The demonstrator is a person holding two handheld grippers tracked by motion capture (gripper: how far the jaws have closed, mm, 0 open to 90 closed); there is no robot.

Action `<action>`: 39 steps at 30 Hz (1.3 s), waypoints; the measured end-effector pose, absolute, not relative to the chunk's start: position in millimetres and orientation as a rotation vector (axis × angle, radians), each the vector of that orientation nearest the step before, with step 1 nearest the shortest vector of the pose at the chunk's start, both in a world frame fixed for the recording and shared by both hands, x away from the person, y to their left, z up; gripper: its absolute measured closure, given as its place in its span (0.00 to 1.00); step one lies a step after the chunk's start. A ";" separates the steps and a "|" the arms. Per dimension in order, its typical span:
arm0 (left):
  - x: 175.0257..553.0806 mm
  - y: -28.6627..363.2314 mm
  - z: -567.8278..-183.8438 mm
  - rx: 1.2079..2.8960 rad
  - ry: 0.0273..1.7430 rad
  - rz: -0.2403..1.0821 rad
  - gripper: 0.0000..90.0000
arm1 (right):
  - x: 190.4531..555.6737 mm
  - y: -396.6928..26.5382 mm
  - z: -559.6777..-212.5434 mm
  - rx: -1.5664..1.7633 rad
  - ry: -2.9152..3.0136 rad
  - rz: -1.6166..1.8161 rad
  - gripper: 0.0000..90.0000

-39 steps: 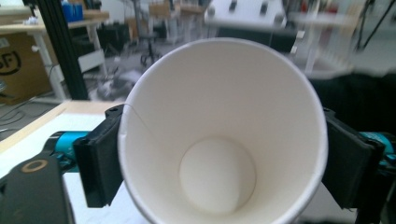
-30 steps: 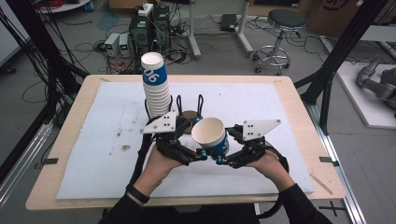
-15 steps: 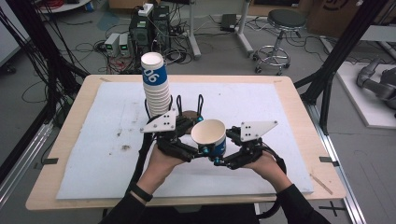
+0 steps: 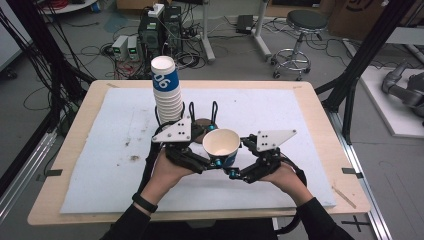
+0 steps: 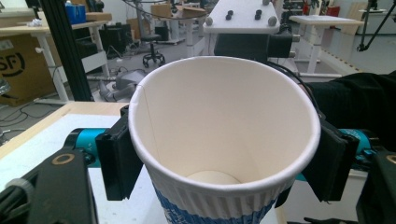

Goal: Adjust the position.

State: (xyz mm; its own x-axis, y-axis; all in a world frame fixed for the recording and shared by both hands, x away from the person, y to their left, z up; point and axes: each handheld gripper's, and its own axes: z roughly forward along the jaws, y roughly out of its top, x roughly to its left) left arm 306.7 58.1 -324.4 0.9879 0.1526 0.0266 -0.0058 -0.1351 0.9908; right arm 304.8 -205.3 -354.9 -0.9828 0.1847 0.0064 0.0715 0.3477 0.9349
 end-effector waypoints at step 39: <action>305.4 49.6 -330.8 1.670 0.122 0.088 0.28 | 301.5 -198.5 -355.1 0.312 2.403 1.921 0.29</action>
State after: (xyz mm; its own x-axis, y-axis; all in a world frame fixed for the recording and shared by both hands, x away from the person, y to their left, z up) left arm 305.4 49.6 -330.8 0.9910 0.1328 -0.0145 0.0280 -0.0999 0.9946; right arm 301.5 -198.5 -355.1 -0.9785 0.1873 0.0867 0.1258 0.2080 0.9700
